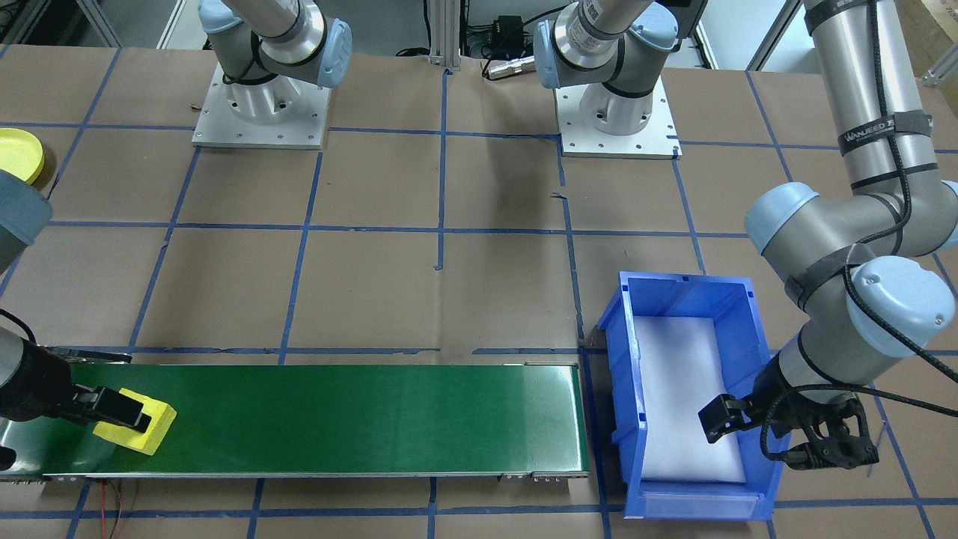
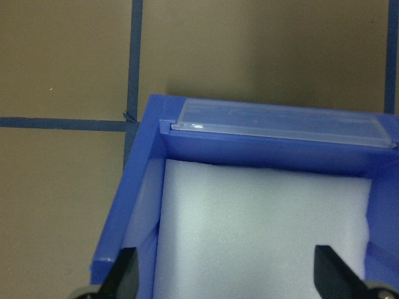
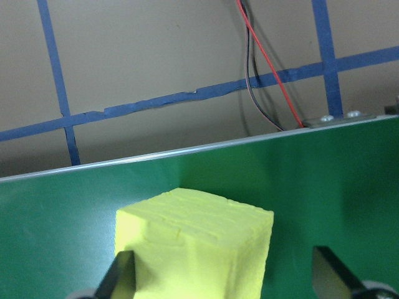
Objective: Move block left to right into plate
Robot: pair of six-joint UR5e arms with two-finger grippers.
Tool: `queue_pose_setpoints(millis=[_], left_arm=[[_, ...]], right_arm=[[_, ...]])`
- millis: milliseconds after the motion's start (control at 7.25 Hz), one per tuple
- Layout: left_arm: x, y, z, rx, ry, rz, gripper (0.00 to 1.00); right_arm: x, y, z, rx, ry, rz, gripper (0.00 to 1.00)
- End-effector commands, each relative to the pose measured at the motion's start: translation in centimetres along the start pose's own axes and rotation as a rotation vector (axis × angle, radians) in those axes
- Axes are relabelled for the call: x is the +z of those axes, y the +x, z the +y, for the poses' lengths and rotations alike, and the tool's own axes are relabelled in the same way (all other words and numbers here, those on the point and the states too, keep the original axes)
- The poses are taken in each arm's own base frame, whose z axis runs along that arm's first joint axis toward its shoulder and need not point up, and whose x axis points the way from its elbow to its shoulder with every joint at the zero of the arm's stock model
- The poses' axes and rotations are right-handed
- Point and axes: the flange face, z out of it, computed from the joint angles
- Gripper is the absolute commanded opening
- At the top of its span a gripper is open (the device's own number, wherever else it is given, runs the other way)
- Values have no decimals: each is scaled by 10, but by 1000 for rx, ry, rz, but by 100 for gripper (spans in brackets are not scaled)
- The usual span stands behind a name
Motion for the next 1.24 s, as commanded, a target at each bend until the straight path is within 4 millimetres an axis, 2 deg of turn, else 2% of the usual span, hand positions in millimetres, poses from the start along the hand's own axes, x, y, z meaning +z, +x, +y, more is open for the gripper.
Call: queue_pose_setpoints(millis=[0,276,414,552,690,828,966,1103], left_arm=[[1,-1,1,-2,-2,0,100],[0,-5,1,-1,-1,-1,100],[0,-9,1,-7,-1,-2,100],[-1,-10,2,-6,-1,-2,100],[-1,-12,2,2,-1,-3,100],[-1,-12,3,2,-2,-2,100],[-2,-12,4,0,-1,-3,100],[-11,-12,2,-10,14,-5,100]], right_arm=[[-1,0,-4,11,6,2,100],[2,1,-4,13,0,1,100],[10,3,-3,15,-13,-1,97],[15,4,-2,10,-21,0,69],[19,6,-2,10,-28,6,46],[16,8,-1,7,-28,34,33],[10,10,-1,8,-24,60,27],[-12,10,0,-4,-1,109,27]])
